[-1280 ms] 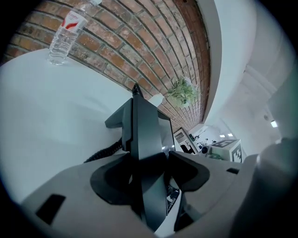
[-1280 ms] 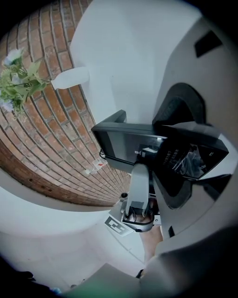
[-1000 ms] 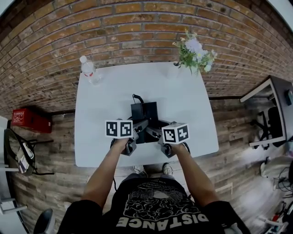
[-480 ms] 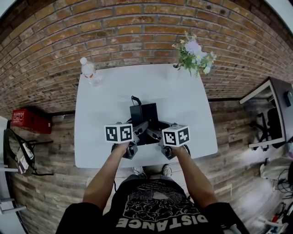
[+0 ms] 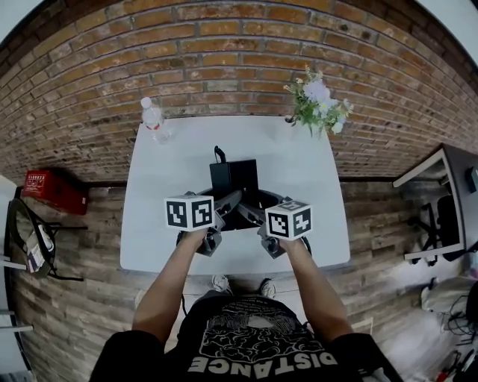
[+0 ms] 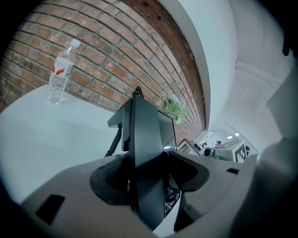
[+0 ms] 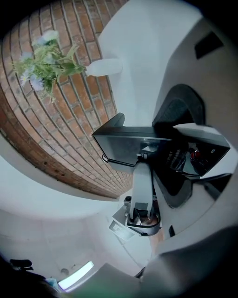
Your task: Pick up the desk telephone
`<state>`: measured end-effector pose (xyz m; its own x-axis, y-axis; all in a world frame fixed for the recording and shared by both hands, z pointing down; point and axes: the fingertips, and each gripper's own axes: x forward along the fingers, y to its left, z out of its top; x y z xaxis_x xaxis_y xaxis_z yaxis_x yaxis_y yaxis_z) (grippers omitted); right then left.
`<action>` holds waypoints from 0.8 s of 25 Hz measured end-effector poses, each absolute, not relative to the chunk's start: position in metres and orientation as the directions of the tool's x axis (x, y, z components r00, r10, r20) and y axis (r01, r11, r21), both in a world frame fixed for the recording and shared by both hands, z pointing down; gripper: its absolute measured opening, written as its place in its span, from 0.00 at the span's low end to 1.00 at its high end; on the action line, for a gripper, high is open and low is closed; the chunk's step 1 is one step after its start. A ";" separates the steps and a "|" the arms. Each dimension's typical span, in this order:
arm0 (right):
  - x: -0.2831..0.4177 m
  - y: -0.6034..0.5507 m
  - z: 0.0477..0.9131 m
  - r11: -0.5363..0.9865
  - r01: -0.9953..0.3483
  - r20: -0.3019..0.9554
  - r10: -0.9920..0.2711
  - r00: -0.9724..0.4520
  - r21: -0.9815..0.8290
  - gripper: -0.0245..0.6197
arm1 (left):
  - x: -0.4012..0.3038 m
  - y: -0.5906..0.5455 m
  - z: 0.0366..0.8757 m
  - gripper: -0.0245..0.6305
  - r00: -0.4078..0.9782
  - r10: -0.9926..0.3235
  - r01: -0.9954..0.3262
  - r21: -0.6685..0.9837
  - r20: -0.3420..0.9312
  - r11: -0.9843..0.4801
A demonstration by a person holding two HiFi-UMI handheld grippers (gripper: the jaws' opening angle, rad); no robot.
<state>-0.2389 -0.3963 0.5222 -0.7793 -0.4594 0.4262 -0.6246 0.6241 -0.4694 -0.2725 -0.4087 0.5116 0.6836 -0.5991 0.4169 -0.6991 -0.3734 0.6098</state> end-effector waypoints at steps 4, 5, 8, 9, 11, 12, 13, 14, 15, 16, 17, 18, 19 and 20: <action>-0.243 -0.401 0.492 0.669 -0.596 0.376 -0.464 -0.802 -0.445 0.48 | -0.277 -0.412 0.479 0.42 0.649 -0.657 -0.728 0.563 0.383 -0.390; -0.245 -0.403 0.484 0.683 -0.587 0.363 -0.464 -0.808 -0.434 0.48 | -0.279 -0.413 0.471 0.42 0.640 -0.673 -0.735 0.553 0.371 -0.393; -0.248 -0.406 0.460 0.722 -0.564 0.326 -0.463 -0.824 -0.400 0.48 | -0.282 -0.414 0.445 0.42 0.612 -0.716 -0.754 0.521 0.334 -0.401; -0.248 -0.406 0.452 0.733 -0.557 0.314 -0.463 -0.829 -0.391 0.48 | -0.283 -0.414 0.437 0.42 0.603 -0.729 -0.762 0.506 0.323 -0.405; -0.250 -0.407 0.436 0.754 -0.542 0.286 -0.462 -0.839 -0.371 0.48 | -0.285 -0.413 0.420 0.42 0.585 -0.753 -0.775 0.480 0.302 -0.411; -0.252 -0.407 0.428 0.765 -0.534 0.273 -0.461 -0.844 -0.360 0.48 | -0.286 -0.413 0.411 0.42 0.578 -0.763 -0.781 0.469 0.290 -0.413; -0.253 -0.407 0.420 0.775 -0.527 0.261 -0.460 -0.849 -0.348 0.48 | -0.287 -0.412 0.403 0.42 0.570 -0.773 -0.785 0.461 0.279 -0.413; -0.253 -0.406 0.413 0.785 -0.520 0.251 -0.457 -0.853 -0.337 0.48 | -0.288 -0.411 0.396 0.42 0.563 -0.781 -0.789 0.454 0.268 -0.413; -0.254 -0.405 0.407 0.793 -0.514 0.242 -0.455 -0.857 -0.327 0.48 | -0.288 -0.409 0.390 0.42 0.557 -0.789 -0.793 0.448 0.259 -0.412; -0.253 -0.404 0.401 0.800 -0.509 0.234 -0.454 -0.860 -0.319 0.48 | -0.288 -0.408 0.383 0.42 0.551 -0.796 -0.797 0.442 0.251 -0.412; -0.253 -0.403 0.395 0.805 -0.504 0.226 -0.453 -0.863 -0.312 0.48 | -0.288 -0.406 0.378 0.42 0.545 -0.802 -0.801 0.434 0.244 -0.413; -0.253 -0.402 0.390 0.811 -0.500 0.217 -0.452 -0.865 -0.305 0.48 | -0.288 -0.405 0.373 0.42 0.540 -0.807 -0.805 0.425 0.237 -0.414; -0.253 -0.401 0.386 0.816 -0.496 0.208 -0.452 -0.868 -0.298 0.48 | -0.288 -0.403 0.368 0.42 0.536 -0.812 -0.809 0.416 0.230 -0.416; -0.253 -0.399 0.381 0.820 -0.492 0.199 -0.451 -0.870 -0.291 0.48 | -0.288 -0.402 0.363 0.42 0.532 -0.817 -0.812 0.408 0.222 -0.417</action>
